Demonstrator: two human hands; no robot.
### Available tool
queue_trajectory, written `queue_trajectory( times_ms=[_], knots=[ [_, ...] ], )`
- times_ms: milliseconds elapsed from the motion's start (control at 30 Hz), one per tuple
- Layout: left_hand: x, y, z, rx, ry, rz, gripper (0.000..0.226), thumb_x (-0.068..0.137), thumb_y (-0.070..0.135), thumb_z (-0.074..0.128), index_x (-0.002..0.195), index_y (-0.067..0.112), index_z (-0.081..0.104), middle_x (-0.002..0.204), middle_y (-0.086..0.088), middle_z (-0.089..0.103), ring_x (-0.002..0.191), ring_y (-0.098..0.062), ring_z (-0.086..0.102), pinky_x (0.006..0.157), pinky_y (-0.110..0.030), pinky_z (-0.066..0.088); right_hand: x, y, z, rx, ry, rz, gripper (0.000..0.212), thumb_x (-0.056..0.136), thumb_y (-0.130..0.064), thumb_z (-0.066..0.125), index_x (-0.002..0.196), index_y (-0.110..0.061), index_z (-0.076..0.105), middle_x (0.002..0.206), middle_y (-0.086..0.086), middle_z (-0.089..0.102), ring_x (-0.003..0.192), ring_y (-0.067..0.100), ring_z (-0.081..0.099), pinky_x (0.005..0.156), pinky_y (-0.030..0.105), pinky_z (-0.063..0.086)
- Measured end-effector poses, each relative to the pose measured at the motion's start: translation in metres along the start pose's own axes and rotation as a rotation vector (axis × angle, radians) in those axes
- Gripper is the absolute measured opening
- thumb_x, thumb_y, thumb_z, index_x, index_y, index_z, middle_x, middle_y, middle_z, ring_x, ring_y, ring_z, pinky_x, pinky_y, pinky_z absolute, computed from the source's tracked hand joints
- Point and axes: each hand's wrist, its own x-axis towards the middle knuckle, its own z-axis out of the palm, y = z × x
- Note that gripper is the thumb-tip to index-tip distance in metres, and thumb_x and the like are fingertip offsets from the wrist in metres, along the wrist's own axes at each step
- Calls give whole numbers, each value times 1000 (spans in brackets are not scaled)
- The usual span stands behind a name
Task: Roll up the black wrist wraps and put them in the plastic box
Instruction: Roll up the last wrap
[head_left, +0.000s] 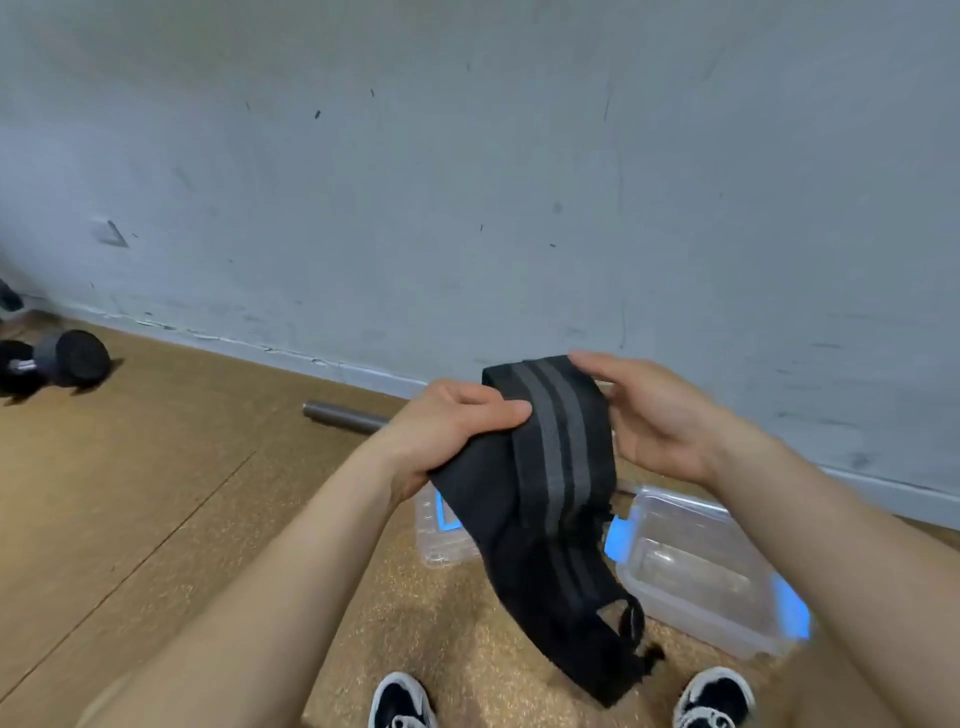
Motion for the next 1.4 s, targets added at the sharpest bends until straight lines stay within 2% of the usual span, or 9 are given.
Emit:
queue_trajectory(
  times_ms=[200,400,533,667,867,1033,1133,1267,1400],
  knots=[
    [7,0,6,182,-234,32,37,74,27,80,90,-6,73,100,-26,72,90,-31,69,94,-49,53,13,1,-4,159,200,-18,33,94,-28,64,114,-2,69,109,14,74,91,25,73,72,35,60],
    [14,4,-5,402,-294,65,9,81,25,82,82,16,79,85,-4,75,79,-11,68,76,-26,54,17,-9,-10,63,182,-136,20,96,-17,60,108,-3,69,95,13,76,80,21,73,64,31,59],
    [16,12,-29,93,-54,152,15,77,9,81,84,22,79,85,-11,71,77,-17,65,68,-22,55,18,-15,-17,-82,217,-198,15,95,-4,57,100,-2,71,98,11,76,87,21,73,81,32,57],
    [13,19,-47,-303,47,197,14,80,14,70,87,21,80,72,-3,67,62,-14,64,53,-21,52,22,-16,-16,-242,131,-218,13,92,-7,62,87,-9,73,82,4,76,74,16,71,69,26,54],
    [14,19,-49,-426,90,274,21,84,19,61,94,23,79,80,-1,71,71,-12,67,64,-24,56,29,-4,0,-510,221,-269,10,93,-18,66,101,-13,69,90,9,76,81,22,73,68,28,57],
    [15,23,-28,-586,95,290,27,95,2,50,105,15,71,83,-7,73,71,-15,72,62,-28,60,29,2,18,-867,276,-536,65,88,-9,57,130,-53,33,82,17,68,66,29,62,69,43,53],
    [18,24,-17,-679,103,273,32,100,-5,39,109,8,67,89,-8,76,78,-17,74,68,-29,62,29,4,29,-997,270,-651,43,81,-6,54,111,-36,60,86,-7,70,77,8,62,77,29,52],
    [19,26,-12,-804,41,276,38,96,-13,35,120,-2,61,103,-22,72,91,-25,73,82,-32,60,27,7,27,-768,71,-393,13,81,-28,73,93,-27,74,85,-7,75,83,11,71,82,38,57],
    [17,26,-11,-694,-57,262,49,87,-22,38,125,-1,61,117,-24,68,109,-30,68,90,-32,57,40,14,23,-671,301,-414,46,92,-43,63,77,0,65,65,11,63,62,24,61,61,39,45]
  ],
)
